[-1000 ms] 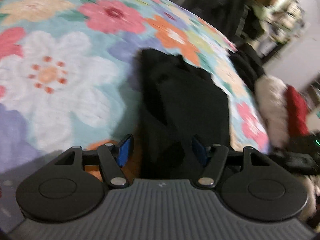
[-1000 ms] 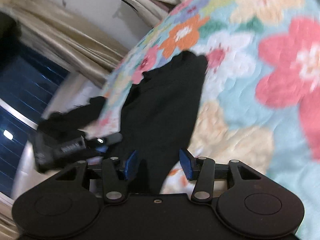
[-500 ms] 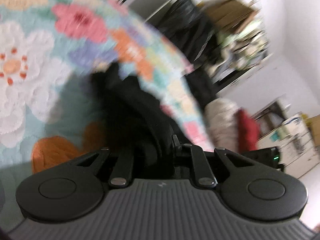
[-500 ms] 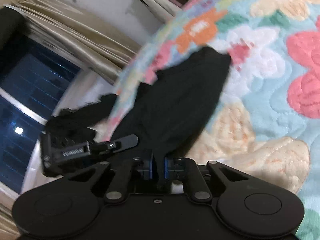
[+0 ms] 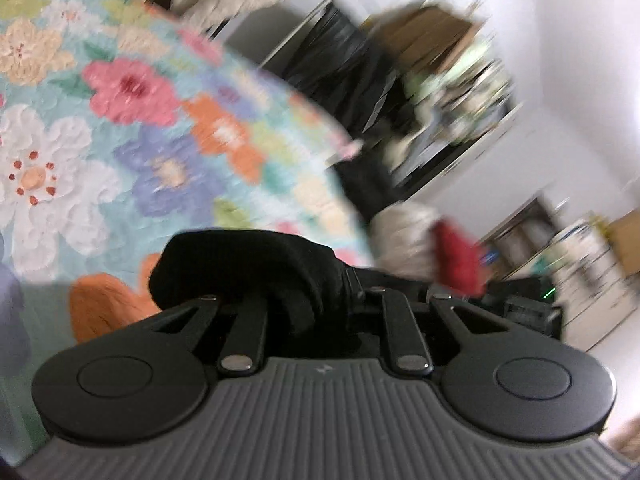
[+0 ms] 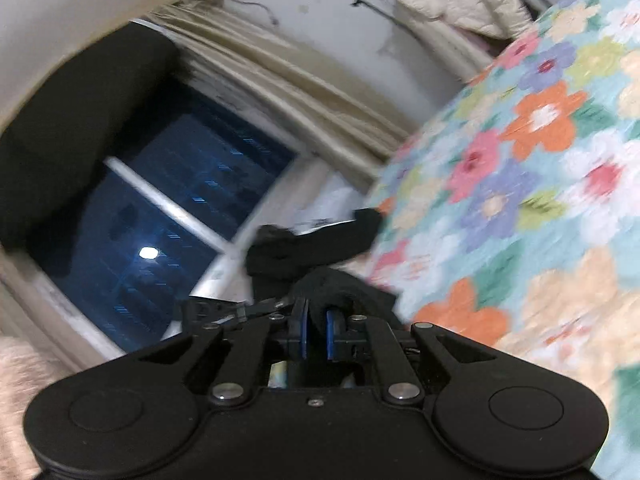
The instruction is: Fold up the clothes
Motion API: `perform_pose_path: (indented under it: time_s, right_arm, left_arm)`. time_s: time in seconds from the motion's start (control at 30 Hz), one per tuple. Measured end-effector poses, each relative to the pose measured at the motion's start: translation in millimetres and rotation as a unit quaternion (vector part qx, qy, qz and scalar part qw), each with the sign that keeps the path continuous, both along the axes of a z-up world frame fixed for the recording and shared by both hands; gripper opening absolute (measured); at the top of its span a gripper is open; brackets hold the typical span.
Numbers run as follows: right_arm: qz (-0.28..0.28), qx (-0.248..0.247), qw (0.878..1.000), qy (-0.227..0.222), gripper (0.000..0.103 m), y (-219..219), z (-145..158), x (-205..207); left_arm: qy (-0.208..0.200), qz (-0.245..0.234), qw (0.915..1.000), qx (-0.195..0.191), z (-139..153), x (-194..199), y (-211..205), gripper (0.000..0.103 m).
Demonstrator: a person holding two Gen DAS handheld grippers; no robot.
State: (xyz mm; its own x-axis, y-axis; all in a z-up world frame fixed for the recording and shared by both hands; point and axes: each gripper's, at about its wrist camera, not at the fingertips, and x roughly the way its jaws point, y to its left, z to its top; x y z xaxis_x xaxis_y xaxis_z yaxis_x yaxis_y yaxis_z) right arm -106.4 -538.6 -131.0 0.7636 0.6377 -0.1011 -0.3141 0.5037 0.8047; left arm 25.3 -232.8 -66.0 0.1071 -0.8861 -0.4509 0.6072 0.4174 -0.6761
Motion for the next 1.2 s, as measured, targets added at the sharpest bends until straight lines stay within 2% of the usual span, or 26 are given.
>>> perform_pose_path:
  time_s: [0.07, 0.13, 0.17, 0.23, 0.27, 0.3, 0.37, 0.4, 0.57, 0.67, 0.7, 0.73, 0.83, 0.87, 0.9, 0.93, 0.97, 1.0, 1.03, 1.17, 1.2]
  right_arm:
    - [-0.023, -0.025, 0.999, 0.033, 0.011, -15.3, -11.3, 22.2]
    - [-0.049, -0.055, 0.994, 0.076, 0.011, -30.7, -32.0, 49.3]
    - [-0.077, -0.085, 0.989, 0.096, 0.011, -35.8, -41.1, 58.5]
    - [-0.122, -0.147, 0.973, 0.13, 0.011, -44.1, -58.7, 74.6]
    - [-0.139, -0.165, 0.966, 0.144, 0.011, -47.2, -64.8, 77.1]
    - [-0.146, -0.173, 0.961, 0.157, 0.011, -49.5, -69.7, 77.0]
    - [-0.145, -0.16, 0.964, 0.154, 0.015, -51.0, -71.8, 66.7]
    - [-0.143, -0.142, 0.968, 0.152, 0.015, -51.3, -72.3, 60.2]
    - [-0.123, -0.018, 0.979, 0.161, 0.048, -49.4, -85.6, 46.9]
    - [-0.102, 0.051, 0.979, 0.167, 0.061, -42.1, -94.9, 46.7]
    - [-0.099, 0.053, 0.979, 0.171, 0.061, -38.1, -96.4, 49.2]
    - [-0.1, 0.032, 0.979, 0.175, 0.062, -32.2, -95.8, 52.8]
    - [-0.101, -0.043, 0.977, 0.181, 0.062, -12.3, -94.8, 63.7]
    - [-0.102, -0.056, 0.977, 0.177, 0.062, -6.7, -95.4, 65.6]
    - [-0.103, -0.068, 0.977, 0.173, 0.063, -1.2, -96.1, 67.3]
    - [-0.098, -0.087, 0.977, 0.165, 0.064, 5.3, -95.5, 69.1]
    - [-0.093, -0.107, 0.977, 0.157, 0.059, 11.8, -94.9, 71.0]
    - [-0.09, -0.113, 0.978, 0.152, 0.052, 14.2, -93.4, 71.0]
    - [-0.088, -0.117, 0.978, 0.148, 0.037, 16.4, -91.8, 70.8]
    - [-0.092, -0.131, 0.979, 0.125, 0.032, 19.4, -76.1, 61.9]
    - [-0.096, -0.132, 0.98, 0.115, 0.032, 18.8, -68.1, 56.5]
  left_arm:
    - [-0.003, 0.0, 0.9981, 0.061, -22.4, 22.6, -25.4, 0.019]
    - [-0.028, -0.006, 0.9918, 0.125, -37.6, 39.3, -39.5, 0.021]
    - [-0.03, -0.008, 0.9917, 0.125, -40.7, 46.0, -39.1, 0.022]
    - [-0.009, 0.006, 0.9948, 0.101, -37.5, 52.8, -28.7, 0.023]
    - [-0.008, 0.018, 0.9957, 0.09, -32.6, 51.4, -20.3, 0.029]
    - [-0.016, 0.031, 0.996, 0.082, -27.3, 47.6, -12.1, 0.04]
    - [-0.032, 0.052, 0.9955, 0.073, -18.2, 39.5, 4.2, 0.05]
    - [-0.03, 0.055, 0.996, 0.064, -14.9, 34.4, 13.9, 0.051]
    - [0.033, 0.059, 0.9973, 0.03, -25.9, 25.4, 33.4, 0.058]
    - [0.041, 0.04, 0.9967, 0.057, -39.6, 19.7, 19.4, 0.064]
    - [0.039, 0.031, 0.9962, 0.072, -44.5, 16.9, 12.5, 0.066]
    - [0.038, 0.022, 0.9959, 0.079, -49.8, 13.2, 6.8, 0.067]
    - [0.034, 0.004, 0.9964, 0.078, -61.8, 3.3, -7.8, 0.064]
    - [0.03, 0.002, 0.9968, 0.074, -63.0, 0.7, -11.7, 0.051]
    - [0.026, 0.0, 0.9972, 0.07, -64.1, -1.9, -15.6, 0.033]
    - [0.027, -0.001, 0.9975, 0.066, -64.2, -4.0, -19.4, 0.032]
    - [0.026, 0.001, 0.9978, 0.061, -62.7, -6.0, -21.6, 0.029]
    - [0.02, 0.001, 0.9983, 0.055, -58.2, -8.8, -22.2, 0.028]
    - [0.014, 0.001, 0.9987, 0.049, -52.9, -11.8, -22.5, 0.028]
    - [0.01, 0.002, 0.9999, 0.012, -36.0, -22.0, -23.4, 0.027]
    - [0.01, 0.0, 0.9999, 0.013, -35.9, -23.5, -26.1, 0.027]
